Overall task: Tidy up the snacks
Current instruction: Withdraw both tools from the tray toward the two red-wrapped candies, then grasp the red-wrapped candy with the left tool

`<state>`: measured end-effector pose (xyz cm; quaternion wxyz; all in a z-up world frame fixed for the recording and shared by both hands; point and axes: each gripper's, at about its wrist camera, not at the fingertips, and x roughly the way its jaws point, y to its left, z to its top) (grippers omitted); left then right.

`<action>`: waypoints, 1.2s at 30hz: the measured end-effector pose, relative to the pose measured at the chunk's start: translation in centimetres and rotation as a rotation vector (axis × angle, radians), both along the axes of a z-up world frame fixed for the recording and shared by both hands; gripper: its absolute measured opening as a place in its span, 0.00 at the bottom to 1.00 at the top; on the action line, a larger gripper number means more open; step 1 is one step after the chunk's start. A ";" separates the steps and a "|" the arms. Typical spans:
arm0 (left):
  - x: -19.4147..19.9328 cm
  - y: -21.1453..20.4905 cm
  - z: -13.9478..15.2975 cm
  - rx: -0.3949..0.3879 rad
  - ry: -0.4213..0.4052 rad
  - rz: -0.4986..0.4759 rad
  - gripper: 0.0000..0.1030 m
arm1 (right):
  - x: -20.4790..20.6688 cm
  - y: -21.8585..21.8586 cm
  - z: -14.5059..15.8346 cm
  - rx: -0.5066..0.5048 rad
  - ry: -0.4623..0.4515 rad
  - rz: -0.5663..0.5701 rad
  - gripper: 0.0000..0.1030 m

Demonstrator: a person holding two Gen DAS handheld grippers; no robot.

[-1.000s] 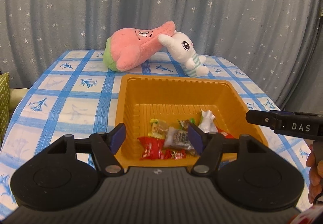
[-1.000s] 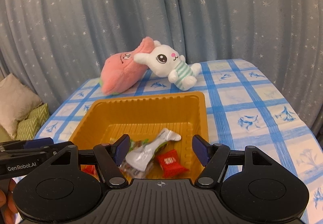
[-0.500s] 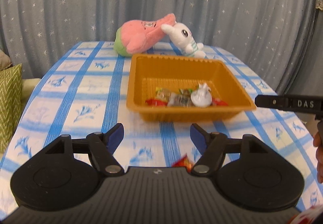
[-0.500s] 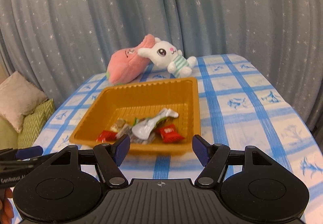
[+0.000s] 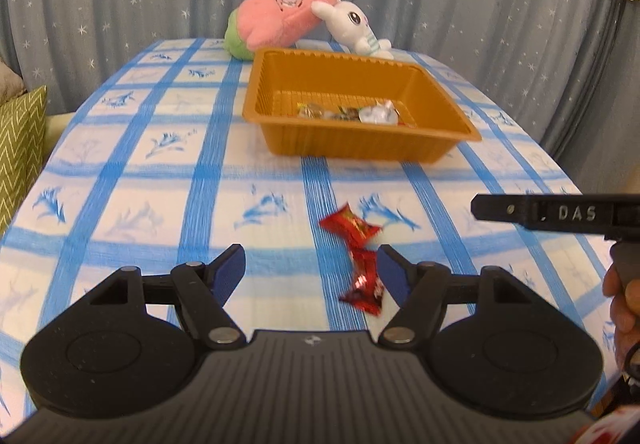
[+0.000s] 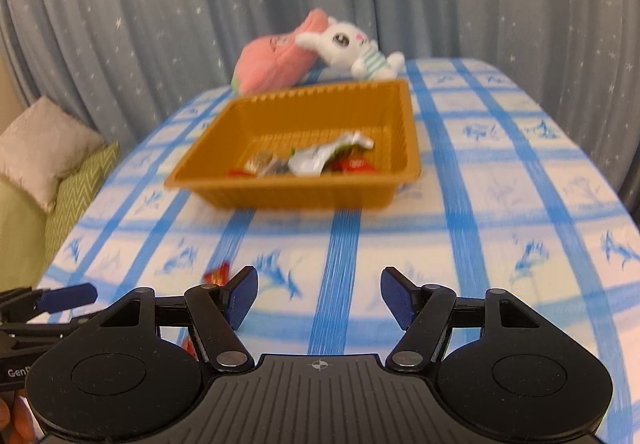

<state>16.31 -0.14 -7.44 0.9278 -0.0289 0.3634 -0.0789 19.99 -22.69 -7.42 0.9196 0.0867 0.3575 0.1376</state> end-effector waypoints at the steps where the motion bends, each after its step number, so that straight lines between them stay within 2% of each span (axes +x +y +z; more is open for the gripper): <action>1: -0.3 -0.1 -0.2 0.000 0.005 0.000 0.67 | -0.3 0.1 -0.2 -0.003 0.009 0.002 0.66; 8: -1.0 -0.7 -0.9 0.007 0.030 -0.013 0.67 | -1.8 -0.1 -1.3 -0.008 0.049 -0.011 0.66; 19: -0.4 -2.0 -2.5 0.012 0.044 -0.047 0.66 | -1.5 -0.5 -1.8 -0.007 0.082 -0.040 0.66; 25: 0.3 -3.6 -3.6 0.036 0.012 -0.092 0.54 | -1.3 -0.9 -1.9 -0.072 0.074 -0.104 0.66; 28: 0.7 -4.2 -3.9 0.049 0.006 -0.106 0.51 | -1.1 -1.6 -2.1 -0.056 0.086 -0.138 0.66; 32: 1.2 -4.6 -4.1 0.061 0.006 -0.118 0.40 | -0.9 -2.2 -2.2 -0.043 0.102 -0.164 0.66; 36: 1.7 -4.9 -4.2 0.092 -0.004 -0.128 0.37 | -0.8 -2.5 -2.3 -0.035 0.113 -0.179 0.66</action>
